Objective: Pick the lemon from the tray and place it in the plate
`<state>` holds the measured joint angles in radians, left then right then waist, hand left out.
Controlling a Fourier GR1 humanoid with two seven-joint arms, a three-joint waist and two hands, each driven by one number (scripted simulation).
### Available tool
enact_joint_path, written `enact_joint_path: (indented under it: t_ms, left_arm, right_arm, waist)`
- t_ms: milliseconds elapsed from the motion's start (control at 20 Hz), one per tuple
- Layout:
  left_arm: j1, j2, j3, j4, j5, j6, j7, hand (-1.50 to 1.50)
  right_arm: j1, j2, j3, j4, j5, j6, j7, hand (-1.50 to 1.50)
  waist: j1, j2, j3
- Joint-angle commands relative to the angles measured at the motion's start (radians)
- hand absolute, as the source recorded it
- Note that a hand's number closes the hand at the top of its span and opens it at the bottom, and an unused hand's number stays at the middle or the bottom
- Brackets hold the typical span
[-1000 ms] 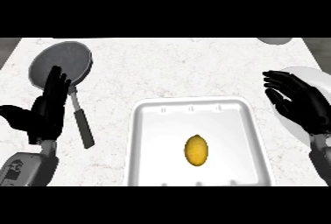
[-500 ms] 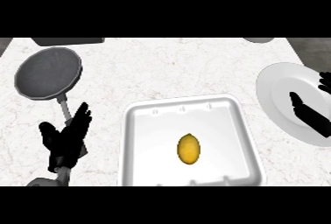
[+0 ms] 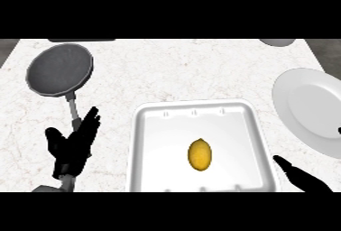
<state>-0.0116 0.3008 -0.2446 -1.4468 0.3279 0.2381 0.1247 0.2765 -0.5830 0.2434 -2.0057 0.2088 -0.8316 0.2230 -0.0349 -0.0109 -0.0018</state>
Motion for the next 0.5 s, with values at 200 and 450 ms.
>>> enact_joint_path:
  t_ms: [200, 450]
  left_arm:
    - [0.039, -0.018, -0.035, 0.036, -0.011, -0.021, 0.005, 0.0]
    - [0.004, -0.03, -0.031, 0.037, -0.02, -0.022, 0.004, 0.0]
  right_arm:
    - [0.111, -0.228, 0.104, -0.22, 0.178, 0.23, 0.398, -1.5]
    - [0.0, -0.226, 0.166, -0.314, 0.328, 0.366, 0.743, -1.5]
  waist:
    - [0.027, 0.011, -0.007]
    - [0.051, 0.016, -0.005]
